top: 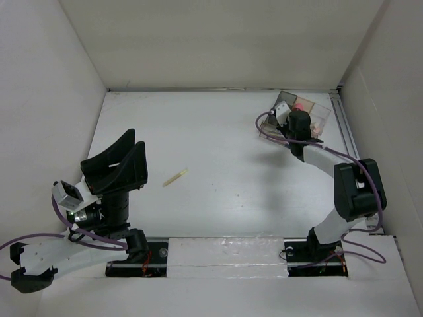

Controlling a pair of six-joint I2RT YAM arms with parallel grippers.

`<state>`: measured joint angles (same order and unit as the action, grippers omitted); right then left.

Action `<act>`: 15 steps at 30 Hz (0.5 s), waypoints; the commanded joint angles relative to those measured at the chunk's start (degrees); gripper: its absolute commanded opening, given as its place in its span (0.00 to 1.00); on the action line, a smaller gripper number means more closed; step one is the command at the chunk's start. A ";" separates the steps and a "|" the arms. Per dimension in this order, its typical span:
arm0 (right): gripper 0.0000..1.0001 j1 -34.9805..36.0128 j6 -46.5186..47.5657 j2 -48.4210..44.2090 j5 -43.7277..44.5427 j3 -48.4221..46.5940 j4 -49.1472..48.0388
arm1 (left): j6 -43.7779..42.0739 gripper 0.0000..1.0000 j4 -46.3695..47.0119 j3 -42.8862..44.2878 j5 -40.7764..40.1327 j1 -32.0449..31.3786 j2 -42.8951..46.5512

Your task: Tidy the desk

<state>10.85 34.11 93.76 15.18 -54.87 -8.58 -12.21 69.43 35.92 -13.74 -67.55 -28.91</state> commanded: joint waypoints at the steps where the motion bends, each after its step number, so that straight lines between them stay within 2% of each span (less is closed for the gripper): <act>1: 0.34 -0.22 -0.88 -2.96 0.99 0.38 -4.25 | -0.89 0.41 2.55 -0.06 -0.15 -0.39 -0.10; 5: 0.30 1.79 -1.94 -5.76 0.29 -2.76 -3.73 | -1.15 0.41 2.82 -0.24 -0.24 -0.39 -0.19; 6: 0.22 2.76 -2.55 -6.30 -1.45 -4.26 -0.59 | -1.07 0.41 2.73 -0.24 -0.41 -0.39 -0.10; 7: 0.19 3.82 -3.08 -6.83 -3.73 -5.76 1.44 | -0.98 0.41 2.73 -0.33 -0.41 -0.39 -0.10; 9: 0.12 8.12 -3.00 -6.92 -12.31 -10.14 5.04 | -0.45 0.41 2.90 -0.50 0.37 -0.39 0.17; 10: 0.05 10.05 -2.99 -6.57 -14.11 -11.56 8.20 | -0.36 0.41 2.82 -0.50 0.55 -0.39 0.25; 12: 0.00 16.26 -2.99 -3.17 -16.57 -15.59 12.86 | -0.10 0.41 2.64 -0.07 0.12 -0.39 0.34; 15: 0.00 24.18 -3.26 2.28 -16.32 -18.51 14.64 | 1.56 0.41 1.50 -0.06 -1.46 -0.39 2.36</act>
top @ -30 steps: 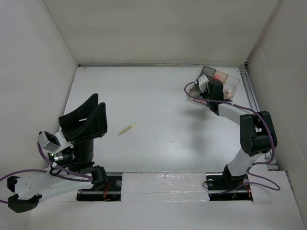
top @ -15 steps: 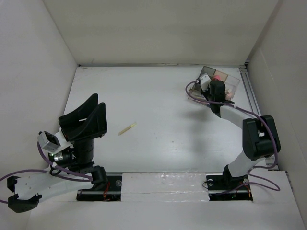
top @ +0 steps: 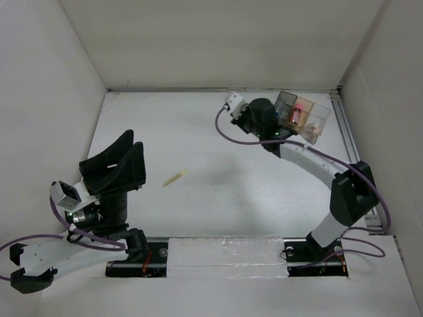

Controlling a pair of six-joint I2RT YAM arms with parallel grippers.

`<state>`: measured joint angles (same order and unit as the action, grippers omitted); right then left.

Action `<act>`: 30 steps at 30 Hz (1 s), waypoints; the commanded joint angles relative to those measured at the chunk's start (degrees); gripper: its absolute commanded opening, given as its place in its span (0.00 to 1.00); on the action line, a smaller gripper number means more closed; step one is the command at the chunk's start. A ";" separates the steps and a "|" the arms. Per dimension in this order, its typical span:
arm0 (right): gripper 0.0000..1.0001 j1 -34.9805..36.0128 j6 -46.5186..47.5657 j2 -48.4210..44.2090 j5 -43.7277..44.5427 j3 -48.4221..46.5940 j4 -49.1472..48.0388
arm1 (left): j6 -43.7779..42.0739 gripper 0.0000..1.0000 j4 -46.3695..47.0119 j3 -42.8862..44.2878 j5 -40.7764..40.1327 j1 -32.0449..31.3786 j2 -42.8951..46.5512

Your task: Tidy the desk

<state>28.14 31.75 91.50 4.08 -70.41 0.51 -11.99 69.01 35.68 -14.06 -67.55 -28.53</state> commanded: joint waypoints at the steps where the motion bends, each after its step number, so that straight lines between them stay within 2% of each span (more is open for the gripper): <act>1: 0.00 8.75 -1.16 5.78 -5.13 -3.24 5.12 | 1.53 0.41 1.91 0.00 -1.14 -0.39 2.77; 2: 0.00 12.43 -1.34 7.97 -4.96 -3.59 3.72 | 1.96 0.41 1.65 -0.52 -0.88 -0.39 5.65; 3: 0.00 12.46 -1.34 7.99 -4.96 -3.59 3.27 | 2.32 0.41 1.65 -0.53 -0.88 -0.39 5.68; 4: 0.04 15.68 -1.42 10.16 -5.56 -4.72 3.27 | 2.67 0.41 0.87 -0.79 -0.44 -0.39 7.60; 5: 0.11 17.20 -1.42 11.40 -6.09 -5.69 3.53 | 2.93 0.41 0.42 -0.79 -0.44 -0.39 8.57; 6: 0.22 18.60 -1.42 12.63 -6.71 -6.92 5.27 | 3.20 0.41 0.33 -1.22 0.17 -0.39 9.28; 9: 0.33 22.83 -0.29 17.99 -8.03 -13.42 10.88 | 3.38 0.41 0.16 -1.41 0.97 -0.39 10.17; 13: 0.36 26.43 1.99 24.41 -7.86 -20.54 17.93 | 3.11 0.41 -1.51 -0.35 0.35 -0.39 8.94; 20: 0.38 29.34 3.93 29.25 -5.75 -24.33 18.03 | 2.41 0.41 -3.27 1.32 0.44 -0.39 6.74; 30: 0.37 32.41 5.78 39.88 -6.89 -38.65 26.46 | 1.35 0.42 -3.01 1.32 0.36 -0.39 6.21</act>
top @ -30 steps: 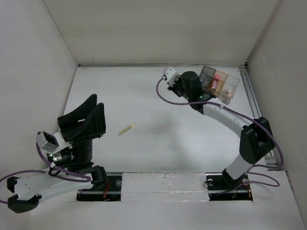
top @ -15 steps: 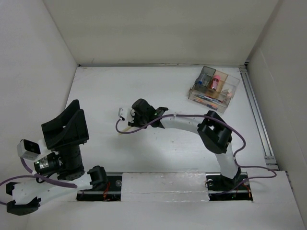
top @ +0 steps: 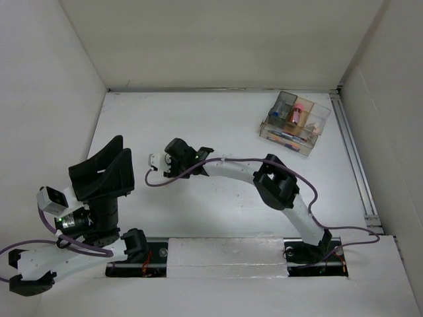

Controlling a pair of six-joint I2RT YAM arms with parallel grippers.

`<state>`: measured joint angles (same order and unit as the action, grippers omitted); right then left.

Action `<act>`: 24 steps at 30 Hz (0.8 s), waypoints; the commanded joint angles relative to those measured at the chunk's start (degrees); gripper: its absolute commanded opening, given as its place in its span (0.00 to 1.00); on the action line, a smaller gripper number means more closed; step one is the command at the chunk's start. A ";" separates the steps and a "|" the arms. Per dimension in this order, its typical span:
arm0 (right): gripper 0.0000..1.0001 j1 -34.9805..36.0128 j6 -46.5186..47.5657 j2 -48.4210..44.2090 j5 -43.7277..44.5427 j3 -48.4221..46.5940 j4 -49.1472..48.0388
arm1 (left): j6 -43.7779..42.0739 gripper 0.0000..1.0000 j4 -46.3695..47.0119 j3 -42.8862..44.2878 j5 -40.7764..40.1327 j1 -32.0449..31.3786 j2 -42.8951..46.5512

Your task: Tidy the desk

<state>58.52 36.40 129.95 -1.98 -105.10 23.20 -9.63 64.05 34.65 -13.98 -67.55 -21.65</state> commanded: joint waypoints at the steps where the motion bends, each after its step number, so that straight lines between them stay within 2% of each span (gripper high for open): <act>1: 0.38 2.03 1.13 2.32 -0.92 -5.37 4.74 | -0.92 0.42 1.78 2.35 0.35 -0.39 -0.59; 8: 0.36 3.27 1.57 5.84 -0.75 -8.63 6.68 | -1.10 0.42 1.87 2.00 0.61 -0.39 0.11; 11: 0.26 3.27 1.48 6.19 -0.40 -7.84 6.16 | -1.18 0.42 2.13 1.82 0.88 -0.39 0.12; 12: 0.16 3.27 1.39 6.28 0.13 -7.41 6.07 | -1.18 0.42 2.04 1.82 0.62 -0.39 0.12; 15: 0.02 3.27 1.30 5.58 0.66 -5.74 4.32 | -1.09 0.42 2.22 1.64 1.14 -0.39 0.03; 18: 0.00 3.27 1.04 -0.01 4.67 1.17 -0.32 | -1.18 0.42 2.13 1.82 0.36 -0.39 -0.50; 20: 0.00 3.27 1.04 -1.35 6.70 2.60 -1.48 | -1.18 0.42 2.30 1.73 0.62 -0.39 -0.59; 21: 0.00 0.92 0.52 -9.20 8.55 7.75 -3.58 | -1.36 0.42 2.39 1.82 0.79 -0.39 -0.85; 24: 0.00 -3.49 -0.54 -14.09 9.45 15.60 -6.32 | -1.36 0.42 2.39 2.00 0.18 -0.39 -1.38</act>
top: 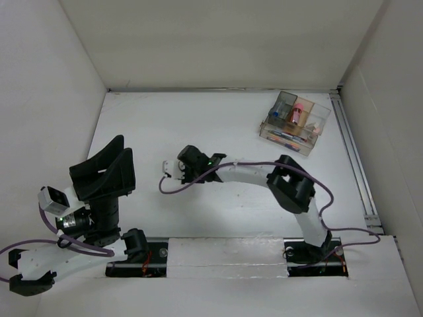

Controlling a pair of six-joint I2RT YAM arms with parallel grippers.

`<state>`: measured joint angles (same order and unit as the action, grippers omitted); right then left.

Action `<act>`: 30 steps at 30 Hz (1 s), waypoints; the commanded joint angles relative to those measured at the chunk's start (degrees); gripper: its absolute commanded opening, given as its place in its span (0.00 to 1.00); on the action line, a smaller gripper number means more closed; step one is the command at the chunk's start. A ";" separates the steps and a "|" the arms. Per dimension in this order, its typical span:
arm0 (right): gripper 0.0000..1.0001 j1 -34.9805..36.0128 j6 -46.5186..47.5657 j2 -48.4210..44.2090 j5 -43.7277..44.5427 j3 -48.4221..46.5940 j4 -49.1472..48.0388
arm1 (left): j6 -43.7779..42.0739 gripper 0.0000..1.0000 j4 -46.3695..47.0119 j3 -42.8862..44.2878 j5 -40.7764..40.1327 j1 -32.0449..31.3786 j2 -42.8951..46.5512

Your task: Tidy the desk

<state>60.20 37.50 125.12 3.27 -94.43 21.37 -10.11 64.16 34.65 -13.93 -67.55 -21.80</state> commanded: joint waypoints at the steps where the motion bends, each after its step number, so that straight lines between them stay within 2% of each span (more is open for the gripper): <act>1: 0.00 -8.67 -1.90 -14.59 4.73 7.57 -5.36 | -0.88 0.42 2.37 1.91 0.05 -0.39 -1.31; 5: 0.00 -16.93 -3.30 -26.64 10.60 21.53 -10.45 | -1.32 0.42 4.48 0.68 -0.13 -0.39 -1.93; 9: 0.00 -26.61 -6.28 -33.27 15.01 27.80 -15.29 | -1.23 0.42 4.66 0.68 -0.39 -0.39 -2.28; 12: 0.00 -34.24 -9.09 -33.28 17.04 28.34 -18.28 | -1.41 0.42 4.40 1.03 -0.66 -0.39 -2.72; 15: 0.00 -40.05 -11.12 -30.39 13.62 27.90 -23.90 | -1.14 0.42 4.57 1.03 -0.31 -0.39 -3.24; 17: 0.00 -41.74 -10.52 -28.19 10.29 26.59 -25.23 | -1.58 0.42 4.22 1.73 -0.39 -0.39 -3.95; 22: 0.00 -44.64 -5.86 -23.70 11.23 24.91 -24.35 | -2.37 0.42 4.30 1.65 -1.19 -0.39 -4.21; 28: 0.00 -49.22 -6.21 -27.12 5.79 28.77 -26.37 | -2.28 0.42 4.92 1.56 -1.19 -0.39 -5.35; 30: 0.04 -49.83 -6.38 -27.65 5.78 30.00 -27.52 | -2.46 0.42 4.40 2.08 -1.27 -0.39 -5.62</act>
<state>11.46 31.14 100.55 11.40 -65.71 -1.13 -11.60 66.41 34.65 -15.22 -67.55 -26.28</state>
